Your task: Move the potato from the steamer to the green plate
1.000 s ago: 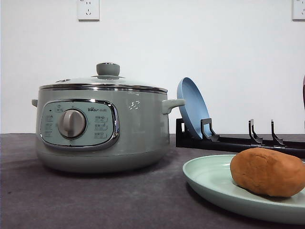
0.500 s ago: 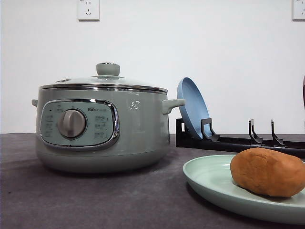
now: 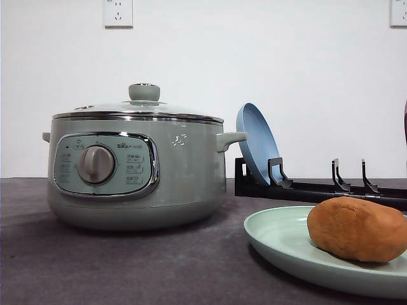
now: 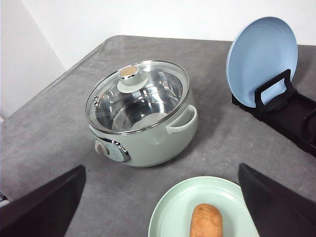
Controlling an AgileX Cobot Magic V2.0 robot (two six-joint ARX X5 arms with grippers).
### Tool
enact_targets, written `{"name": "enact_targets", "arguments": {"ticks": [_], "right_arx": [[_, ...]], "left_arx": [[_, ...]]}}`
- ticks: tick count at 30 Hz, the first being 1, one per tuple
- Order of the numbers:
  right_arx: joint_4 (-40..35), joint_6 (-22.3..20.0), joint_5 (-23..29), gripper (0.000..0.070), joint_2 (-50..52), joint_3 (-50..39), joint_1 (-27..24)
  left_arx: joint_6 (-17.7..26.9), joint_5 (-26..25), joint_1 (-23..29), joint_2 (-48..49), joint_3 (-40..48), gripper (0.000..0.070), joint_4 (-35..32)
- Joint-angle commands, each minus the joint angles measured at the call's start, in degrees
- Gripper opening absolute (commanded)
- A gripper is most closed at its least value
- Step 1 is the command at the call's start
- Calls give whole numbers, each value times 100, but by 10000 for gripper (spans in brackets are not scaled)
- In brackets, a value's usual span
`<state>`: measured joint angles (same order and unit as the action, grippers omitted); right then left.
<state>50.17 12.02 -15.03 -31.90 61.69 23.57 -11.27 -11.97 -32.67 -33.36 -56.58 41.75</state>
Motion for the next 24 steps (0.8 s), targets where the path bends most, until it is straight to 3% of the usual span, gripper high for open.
{"name": "enact_targets", "arguments": {"ticks": [1, 2, 3, 4, 5, 6, 24], "right_arx": [[-36, -66, -24, 624, -17, 65, 28], [-29, -56, -32, 569, -17, 64, 28], [-19, -46, -35, 427, -17, 63, 28], [4, -49, -35, 221, -17, 65, 28], [33, -62, -18, 62, -19, 64, 28], [47, -77, 4, 5, -20, 63, 28], [-96, -88, 7, 7, -17, 66, 28]], "left_arx": [[-19, -17, -42, -33, -52, 611, -64], [-8, -17, -42, -33, -52, 465, -63], [22, -17, -42, -33, -52, 225, -60], [59, -15, -42, -31, -52, 37, -52], [76, -12, -42, -31, -52, 18, -64], [91, -10, -42, -31, -52, 10, -73], [112, -10, -42, -25, -58, 0, -67]]}}
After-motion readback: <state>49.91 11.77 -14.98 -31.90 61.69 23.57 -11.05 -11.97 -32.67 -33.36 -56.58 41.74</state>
